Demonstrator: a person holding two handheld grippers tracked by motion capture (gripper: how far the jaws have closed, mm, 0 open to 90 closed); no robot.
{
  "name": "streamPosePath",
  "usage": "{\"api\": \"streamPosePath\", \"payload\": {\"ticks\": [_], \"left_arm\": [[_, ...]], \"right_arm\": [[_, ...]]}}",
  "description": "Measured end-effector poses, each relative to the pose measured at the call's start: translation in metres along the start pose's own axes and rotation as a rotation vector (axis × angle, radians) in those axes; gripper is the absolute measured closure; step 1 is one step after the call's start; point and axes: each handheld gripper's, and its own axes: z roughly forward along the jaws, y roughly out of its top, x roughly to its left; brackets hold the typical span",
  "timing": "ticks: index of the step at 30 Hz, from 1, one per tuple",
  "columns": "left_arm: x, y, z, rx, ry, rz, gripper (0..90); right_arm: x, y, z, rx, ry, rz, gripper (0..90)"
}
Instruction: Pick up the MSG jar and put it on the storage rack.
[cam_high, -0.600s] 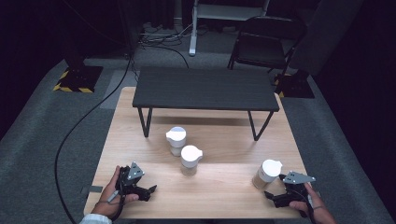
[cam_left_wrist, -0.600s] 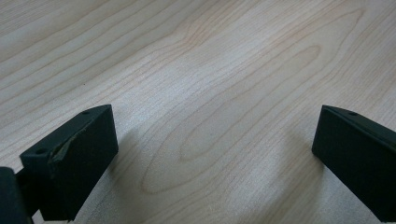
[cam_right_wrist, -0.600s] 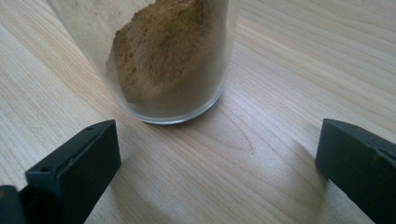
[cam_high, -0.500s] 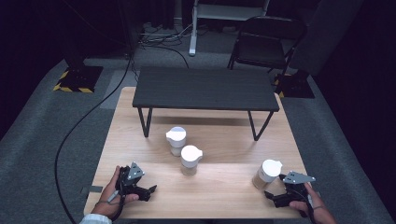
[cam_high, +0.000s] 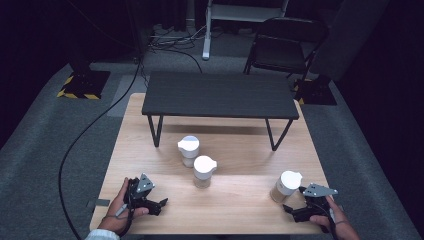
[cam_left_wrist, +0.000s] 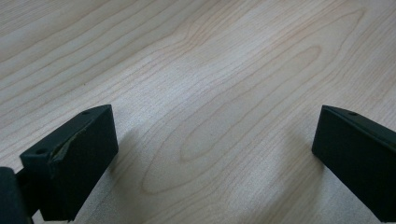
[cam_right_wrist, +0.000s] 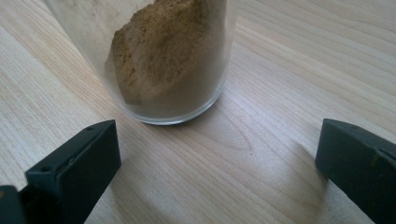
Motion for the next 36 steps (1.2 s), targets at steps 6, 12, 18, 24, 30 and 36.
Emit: {"api": "streamPosePath", "payload": {"ticks": [6, 12, 18, 24, 30, 36], "left_arm": [[-0.001, 0.002, 0.0, 0.006, 0.007, -0.006, 0.0], [-0.004, 0.003, -0.001, 0.011, 0.025, -0.013, 0.9], [-0.006, 0.001, -0.005, -0.018, 0.04, -0.02, 1.6], [-0.009, -0.002, -0.013, -0.06, 0.04, -0.02, 1.3], [-0.012, -0.003, -0.021, -0.103, 0.049, -0.016, 1.3], [-0.016, -0.003, -0.03, -0.134, 0.055, -0.004, 1.3]], "right_arm": [[0.0, 0.0, 0.0, 0.0, 0.0, 0.0, 0.0], [0.0, 0.0, 0.0, 0.0, 0.0, 0.0, 0.0], [0.0, 0.0, 0.0, 0.0, 0.0, 0.0, 0.0], [0.0, 0.0, 0.0, 0.0, 0.0, 0.0, 0.0], [0.0, 0.0, 0.0, 0.0, 0.0, 0.0, 0.0], [0.0, 0.0, 0.0, 0.0, 0.0, 0.0, 0.0]]}}
